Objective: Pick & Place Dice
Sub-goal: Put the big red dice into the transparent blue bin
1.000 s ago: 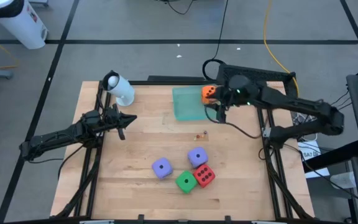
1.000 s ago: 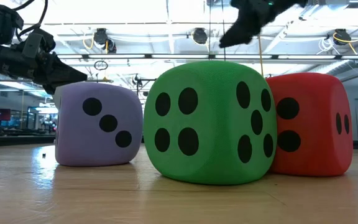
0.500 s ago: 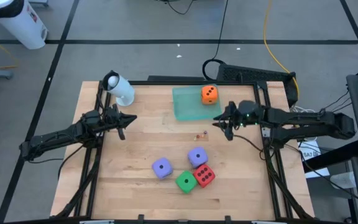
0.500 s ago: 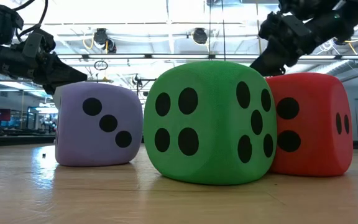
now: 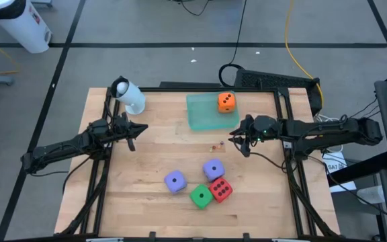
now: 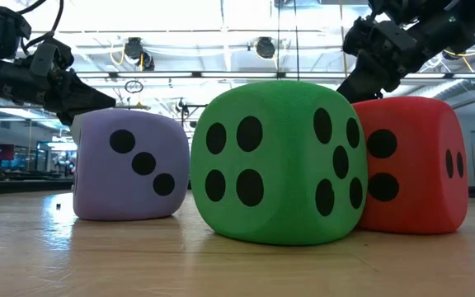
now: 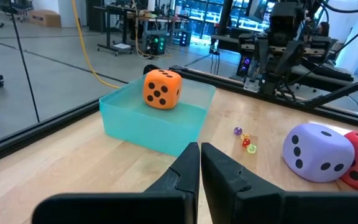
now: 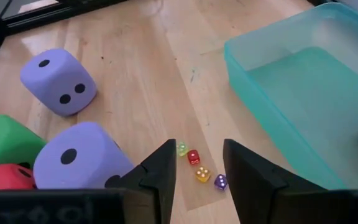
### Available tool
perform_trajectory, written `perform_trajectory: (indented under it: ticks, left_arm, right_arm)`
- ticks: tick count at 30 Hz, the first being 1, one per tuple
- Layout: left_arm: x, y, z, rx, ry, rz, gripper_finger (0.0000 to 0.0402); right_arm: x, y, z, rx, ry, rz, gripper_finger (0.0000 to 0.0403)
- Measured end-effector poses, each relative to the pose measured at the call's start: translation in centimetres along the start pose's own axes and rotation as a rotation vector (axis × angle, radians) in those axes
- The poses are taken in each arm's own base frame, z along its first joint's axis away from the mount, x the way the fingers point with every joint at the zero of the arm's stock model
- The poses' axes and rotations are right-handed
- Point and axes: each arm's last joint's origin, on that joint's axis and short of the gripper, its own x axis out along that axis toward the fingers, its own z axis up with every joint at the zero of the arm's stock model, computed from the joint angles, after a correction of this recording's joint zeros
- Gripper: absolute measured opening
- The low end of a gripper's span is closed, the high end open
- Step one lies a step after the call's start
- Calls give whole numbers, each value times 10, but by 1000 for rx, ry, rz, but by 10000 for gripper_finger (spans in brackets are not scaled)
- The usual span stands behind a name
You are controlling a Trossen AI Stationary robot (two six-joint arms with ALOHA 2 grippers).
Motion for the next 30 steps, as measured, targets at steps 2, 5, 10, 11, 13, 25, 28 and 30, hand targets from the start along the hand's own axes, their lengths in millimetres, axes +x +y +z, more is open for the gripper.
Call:
perform_trajectory:
  ticks: [2, 5, 10, 11, 13, 25, 28, 30]
  left_arm:
    - [0, 0, 0, 0, 0, 0, 26]
    - [0, 0, 0, 0, 0, 0, 26]
    - [0, 0, 0, -10, -1, 0, 26]
    - [0, 0, 0, -20, -1, 0, 26]
    - [0, 0, 0, -31, -5, -1, 26]
    - [0, 0, 2, -44, -17, -4, 26]
    - [0, -1, 4, -41, -40, -8, 26]
    - [0, -1, 5, -40, -55, -11, 26]
  right_arm:
    - [2, 3, 4, -4, 17, 5, 125]
    - [5, 7, 12, -18, 34, 9, 125]
    - [4, 6, 20, -71, 22, -21, 125]
    - [2, 6, 22, -86, 3, -19, 125]
    - [-3, 4, 27, -93, -43, -15, 125]
    - [-6, 14, 41, -65, -18, -7, 125]
    - [0, 29, 59, -95, 94, -17, 125]
    - [4, 39, 70, -120, 195, -31, 125]
